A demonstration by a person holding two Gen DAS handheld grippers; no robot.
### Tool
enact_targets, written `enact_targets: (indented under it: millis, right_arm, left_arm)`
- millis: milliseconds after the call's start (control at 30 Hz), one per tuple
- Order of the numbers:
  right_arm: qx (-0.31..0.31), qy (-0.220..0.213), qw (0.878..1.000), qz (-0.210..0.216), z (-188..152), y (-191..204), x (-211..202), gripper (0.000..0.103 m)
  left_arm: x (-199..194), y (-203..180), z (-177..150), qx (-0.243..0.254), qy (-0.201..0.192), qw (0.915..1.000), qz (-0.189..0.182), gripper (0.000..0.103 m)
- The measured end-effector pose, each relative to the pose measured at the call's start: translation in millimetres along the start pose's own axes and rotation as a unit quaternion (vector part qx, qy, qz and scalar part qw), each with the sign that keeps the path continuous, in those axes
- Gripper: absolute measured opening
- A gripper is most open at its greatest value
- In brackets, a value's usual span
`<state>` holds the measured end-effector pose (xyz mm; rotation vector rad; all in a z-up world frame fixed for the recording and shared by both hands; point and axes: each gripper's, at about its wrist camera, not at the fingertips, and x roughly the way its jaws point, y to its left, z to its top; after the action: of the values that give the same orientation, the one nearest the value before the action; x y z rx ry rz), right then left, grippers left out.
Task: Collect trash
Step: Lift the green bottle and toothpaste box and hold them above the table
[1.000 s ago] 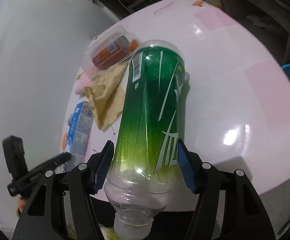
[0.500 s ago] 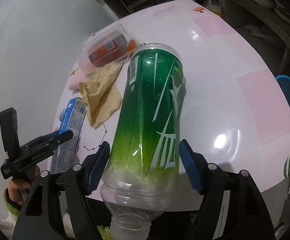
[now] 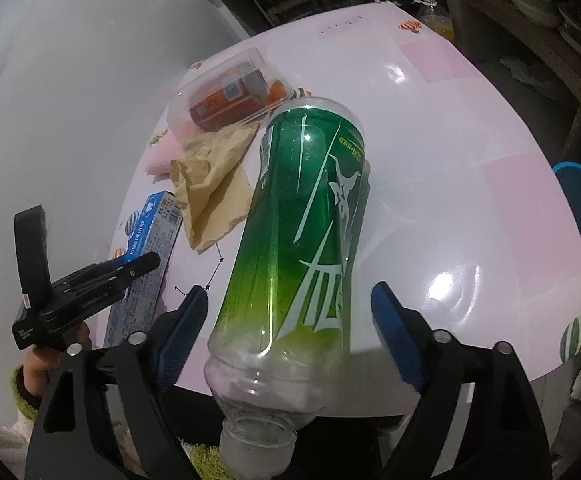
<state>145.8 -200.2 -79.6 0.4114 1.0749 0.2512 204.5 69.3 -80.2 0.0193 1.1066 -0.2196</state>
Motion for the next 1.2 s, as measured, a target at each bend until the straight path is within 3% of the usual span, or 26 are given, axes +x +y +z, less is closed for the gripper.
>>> enact_targets:
  millis: [400,533,900,1200]
  right_arm:
    - [-0.056,0.034,0.998,-0.021,-3.3,18.5,22.7,0.083]
    - [-0.06,0.042,0.997,-0.017,-5.0,18.8,23.5,0.077]
    - [-0.062,0.057,0.996,-0.019,-4.8,15.6,22.3,0.077]
    - [-0.066,0.09,0.994,0.007,6.5,16.1,40.7,0.082]
  left_arm:
    - [-8.3,3.5,-11.9,-0.013,0.003,0.9999,-0.004,0.044]
    - [-11.2,4.4,-18.7,-0.016,0.007,0.9998,-0.004,0.044]
    - [-12.2,5.8,-20.0,-0.017,0.014,0.9997,-0.007,0.044]
    - [-12.1,6.0,-19.7,-0.017,0.014,0.9997,-0.007,0.044]
